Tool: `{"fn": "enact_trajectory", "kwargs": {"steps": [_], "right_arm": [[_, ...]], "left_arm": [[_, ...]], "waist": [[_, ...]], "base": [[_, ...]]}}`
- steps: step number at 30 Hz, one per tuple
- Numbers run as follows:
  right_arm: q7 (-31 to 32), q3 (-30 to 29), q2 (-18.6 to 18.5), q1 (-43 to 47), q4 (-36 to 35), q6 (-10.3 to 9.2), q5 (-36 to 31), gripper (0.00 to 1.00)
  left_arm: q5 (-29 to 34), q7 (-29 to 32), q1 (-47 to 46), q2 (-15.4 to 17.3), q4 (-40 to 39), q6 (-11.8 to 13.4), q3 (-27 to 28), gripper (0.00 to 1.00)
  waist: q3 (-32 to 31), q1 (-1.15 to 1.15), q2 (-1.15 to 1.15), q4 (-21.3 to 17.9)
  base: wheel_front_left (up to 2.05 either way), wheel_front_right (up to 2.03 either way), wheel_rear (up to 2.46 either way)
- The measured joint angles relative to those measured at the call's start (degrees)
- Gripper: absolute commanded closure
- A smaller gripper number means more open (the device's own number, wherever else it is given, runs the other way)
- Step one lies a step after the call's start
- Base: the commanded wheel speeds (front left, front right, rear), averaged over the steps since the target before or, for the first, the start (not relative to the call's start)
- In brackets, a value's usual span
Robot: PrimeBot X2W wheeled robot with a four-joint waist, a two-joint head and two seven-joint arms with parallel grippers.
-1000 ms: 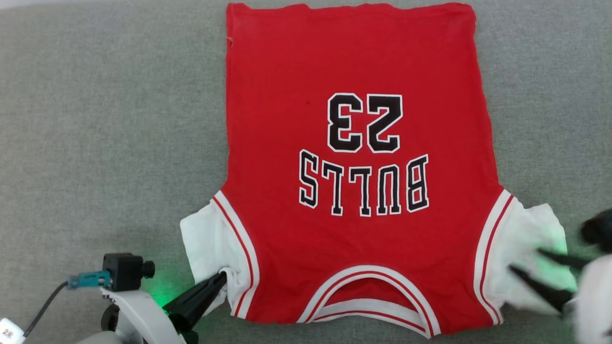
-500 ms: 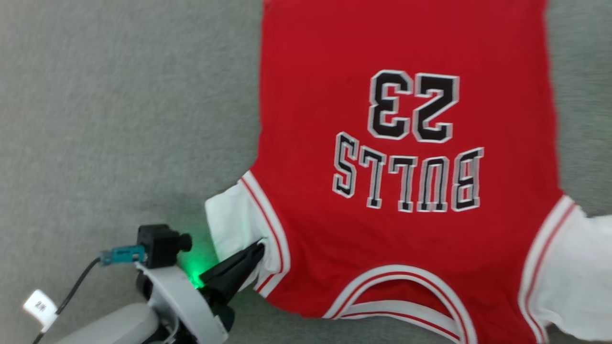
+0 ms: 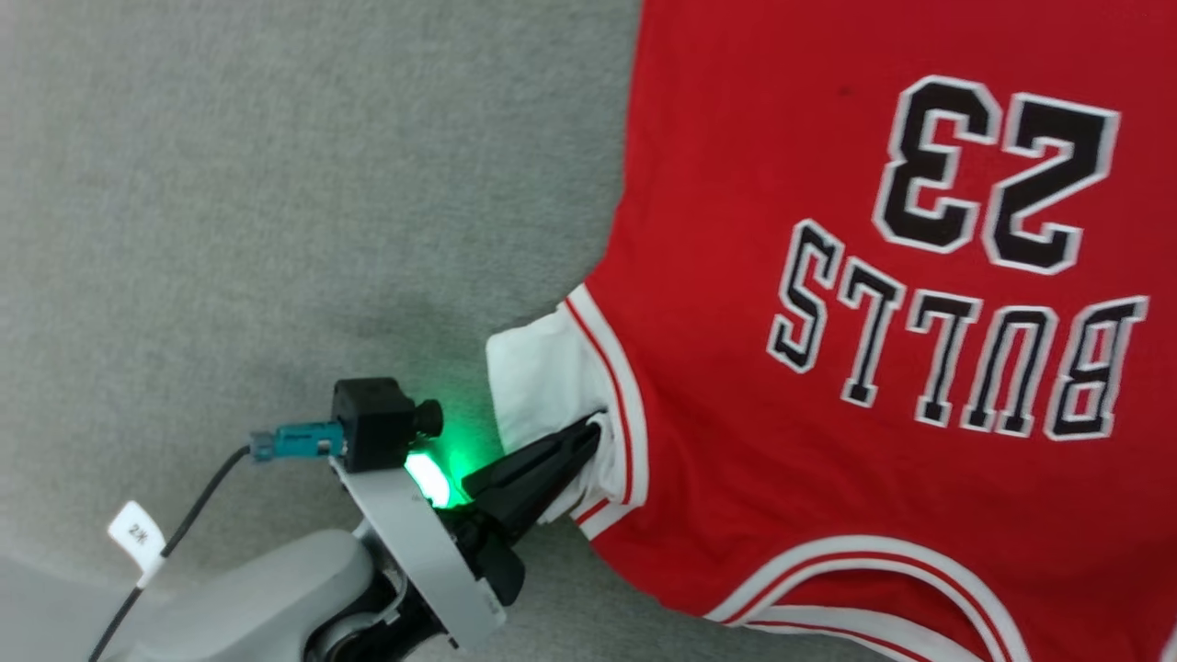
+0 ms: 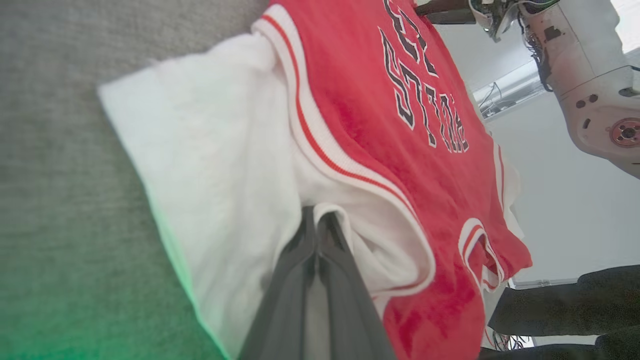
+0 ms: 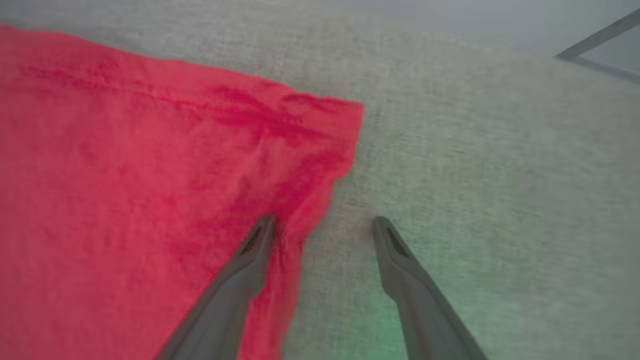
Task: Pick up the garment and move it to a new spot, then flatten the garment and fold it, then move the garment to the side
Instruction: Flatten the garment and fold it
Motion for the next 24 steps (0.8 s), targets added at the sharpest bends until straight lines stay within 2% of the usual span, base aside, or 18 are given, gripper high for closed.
{"fn": "enact_trajectory", "kwargs": {"steps": [5, 6, 7, 8, 9, 13, 17, 21, 24], "right_arm": [[2.1, -1.1, 0.9, -3.7, 4.1, -0.02, -1.7, 0.00], [2.1, -1.3, 0.8, -4.2, 4.5, -0.02, -2.0, 0.06], [1.7, -1.5, 0.8, -4.5, 4.9, -0.02, -2.1, 0.68], [1.2, -1.5, 0.8, -4.5, 5.2, -0.02, -2.2, 0.87], [0.8, -1.4, 0.9, -4.5, 5.4, -0.02, -2.2, 1.00], [-1.9, -1.0, 1.2, -3.0, 5.5, -0.01, -0.1, 1.00], [-3.6, 0.9, -0.5, 2.4, 2.6, -0.01, 5.4, 1.00], [-4.1, 3.0, -4.4, 11.0, -3.5, 0.00, 12.6, 1.00], [-3.4, 4.8, -8.7, 19.7, -10.1, 0.00, 18.0, 1.00]], "left_arm": [[0.2, -0.1, -0.5, -1.0, -0.2, -0.4, 0.6, 1.00], [0.3, -0.1, -0.5, -1.2, -0.2, -0.4, 0.9, 1.00], [0.5, -0.1, -0.4, -1.5, -0.2, -0.4, 1.3, 1.00], [0.6, -0.1, -0.2, -1.7, -0.2, -0.4, 1.6, 1.00], [0.6, 0.0, 0.0, -1.8, -0.2, -0.4, 2.0, 1.00], [1.4, 0.0, 1.6, -2.3, 0.3, -0.5, 4.3, 1.00], [1.8, 0.3, 4.5, -1.9, 1.6, -0.5, 6.8, 1.00], [1.9, 0.3, 8.7, 0.9, 3.1, -0.2, 9.0, 1.00], [1.9, 0.5, 11.3, 2.1, 3.5, 0.1, 10.4, 1.00]], "waist": [[2.2, 0.00, 0.00, 2.2], [2.5, 0.00, 0.00, 2.6], [2.7, 0.00, 0.00, 2.8], [2.7, 0.00, 0.00, 3.0], [2.6, 0.00, 0.00, 3.0], [1.5, 0.00, 0.00, 2.9], [-0.9, 0.00, 0.00, 2.5], [-4.4, 0.00, 0.00, 1.4], [-7.2, 0.00, 0.00, 0.3]], "base": [[0.00, 0.00, 0.00], [0.00, 0.00, 0.00], [0.00, 0.00, 0.00], [0.00, 0.00, 0.00], [0.00, 0.00, 0.00], [0.00, 0.00, 0.00], [0.00, 0.00, 0.00], [0.00, 0.00, 0.00], [0.00, 0.00, 0.00]]}}
